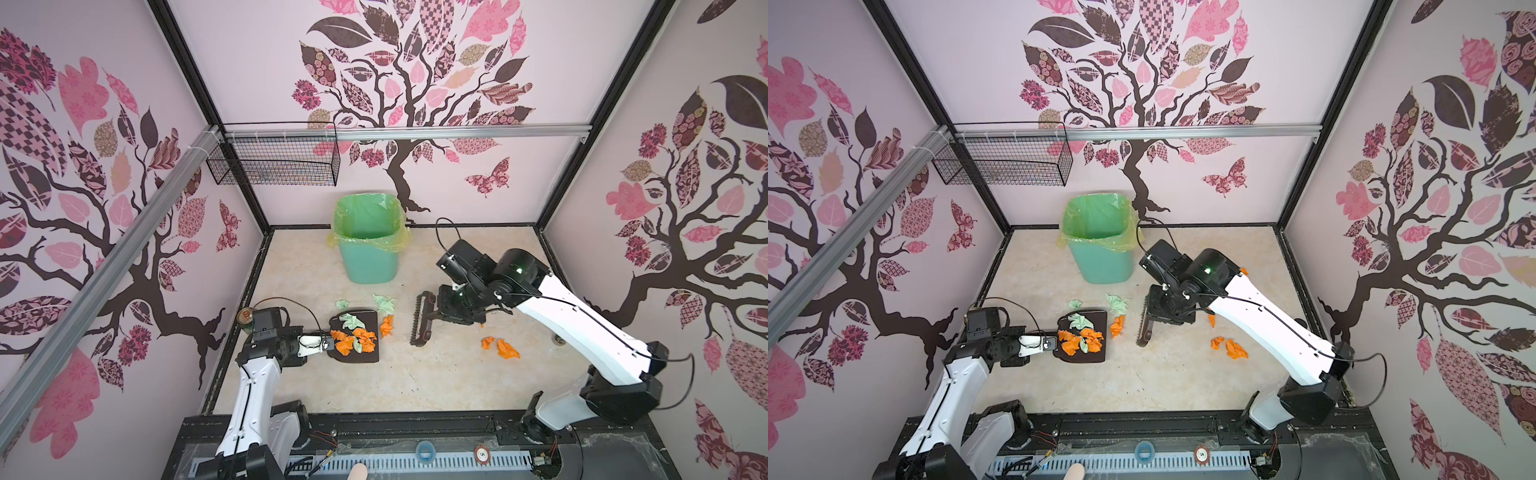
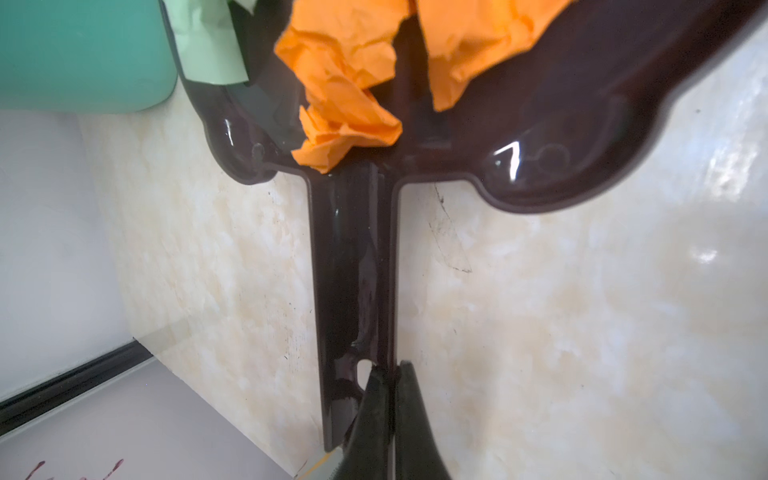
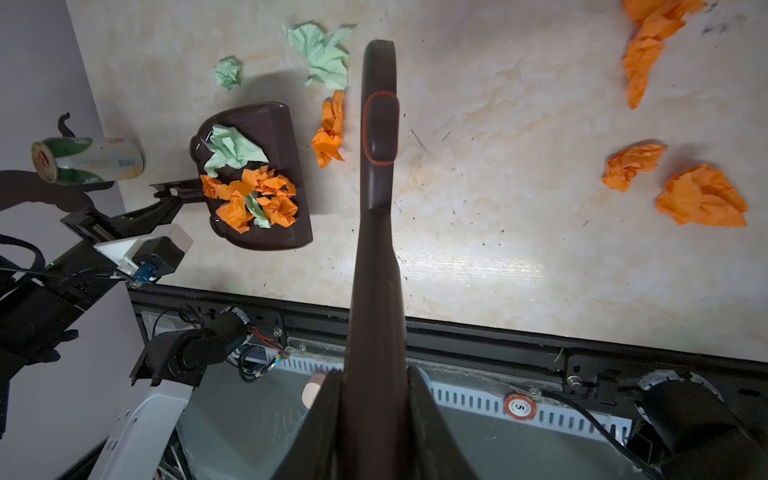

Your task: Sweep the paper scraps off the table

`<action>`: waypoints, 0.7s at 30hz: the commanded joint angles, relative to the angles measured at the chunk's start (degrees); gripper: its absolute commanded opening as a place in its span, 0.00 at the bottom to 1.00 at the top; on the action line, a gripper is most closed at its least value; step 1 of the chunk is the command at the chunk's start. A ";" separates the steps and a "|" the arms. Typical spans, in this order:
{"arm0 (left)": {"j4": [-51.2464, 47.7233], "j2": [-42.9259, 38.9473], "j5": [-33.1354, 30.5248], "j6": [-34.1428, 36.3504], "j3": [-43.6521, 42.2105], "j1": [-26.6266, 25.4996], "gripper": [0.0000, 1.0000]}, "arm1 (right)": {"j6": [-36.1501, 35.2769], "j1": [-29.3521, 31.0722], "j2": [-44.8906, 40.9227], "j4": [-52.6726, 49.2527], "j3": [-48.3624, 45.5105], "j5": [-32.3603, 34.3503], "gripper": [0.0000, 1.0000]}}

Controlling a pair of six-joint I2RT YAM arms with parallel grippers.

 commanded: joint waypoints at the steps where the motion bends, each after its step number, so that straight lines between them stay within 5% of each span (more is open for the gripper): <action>1: -4.11 -0.69 2.24 -1.19 4.83 -0.15 0.00 | 0.78 -0.82 -3.56 0.58 -3.49 2.15 0.00; 21: -25.11 9.18 3.87 1.12 32.31 -0.10 0.00 | -4.44 -3.10 -5.26 3.72 -9.42 1.01 0.00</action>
